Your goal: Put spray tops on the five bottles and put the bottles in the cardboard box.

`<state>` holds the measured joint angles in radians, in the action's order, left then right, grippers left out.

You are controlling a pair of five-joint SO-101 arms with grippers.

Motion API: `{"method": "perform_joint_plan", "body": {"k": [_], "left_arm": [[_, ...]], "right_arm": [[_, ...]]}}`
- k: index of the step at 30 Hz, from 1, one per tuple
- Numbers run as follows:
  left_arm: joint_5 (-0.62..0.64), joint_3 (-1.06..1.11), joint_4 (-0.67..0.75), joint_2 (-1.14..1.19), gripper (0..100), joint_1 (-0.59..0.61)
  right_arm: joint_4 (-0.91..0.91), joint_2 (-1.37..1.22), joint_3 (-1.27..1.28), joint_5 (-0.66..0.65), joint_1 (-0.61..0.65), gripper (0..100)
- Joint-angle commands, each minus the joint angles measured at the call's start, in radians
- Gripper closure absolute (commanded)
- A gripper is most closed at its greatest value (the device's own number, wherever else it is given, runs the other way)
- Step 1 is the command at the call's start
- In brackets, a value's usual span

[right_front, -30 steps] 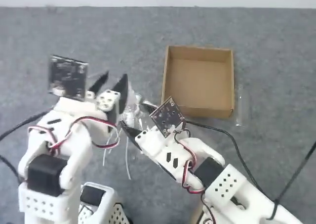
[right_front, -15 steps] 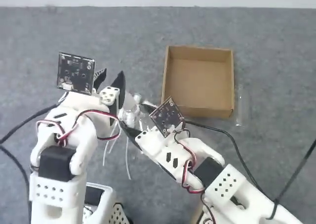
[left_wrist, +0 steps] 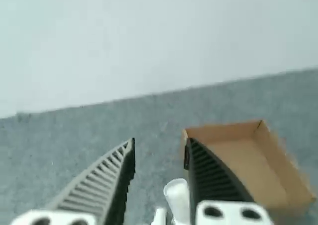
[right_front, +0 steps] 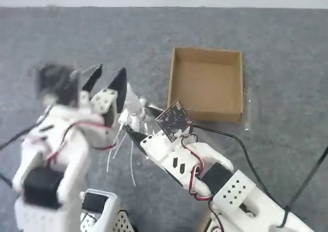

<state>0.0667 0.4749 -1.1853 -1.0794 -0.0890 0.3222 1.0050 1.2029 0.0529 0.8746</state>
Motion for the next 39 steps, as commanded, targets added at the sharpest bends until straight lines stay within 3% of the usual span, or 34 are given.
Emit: {"method": "perform_joint_plan", "body": {"k": [1, 12, 20, 39], "left_arm": [[0.043, 0.007, -0.021, -0.126, 84, 0.002], [-0.008, 0.412, 0.044, -0.476, 84, 0.031], [-0.011, 0.654, 0.118, -0.548, 84, 0.029], [-0.006, 0.685, 0.129, -0.554, 84, 0.029]], "right_arm": [[-0.015, 0.041, 0.0, 0.011, -0.015, 99.3], [-0.013, 0.041, -0.008, 0.011, -0.182, 99.3], [-0.013, 0.031, -0.006, 0.011, -0.183, 99.3], [-0.013, 0.031, 0.0, 0.011, -0.188, 99.3]]}}
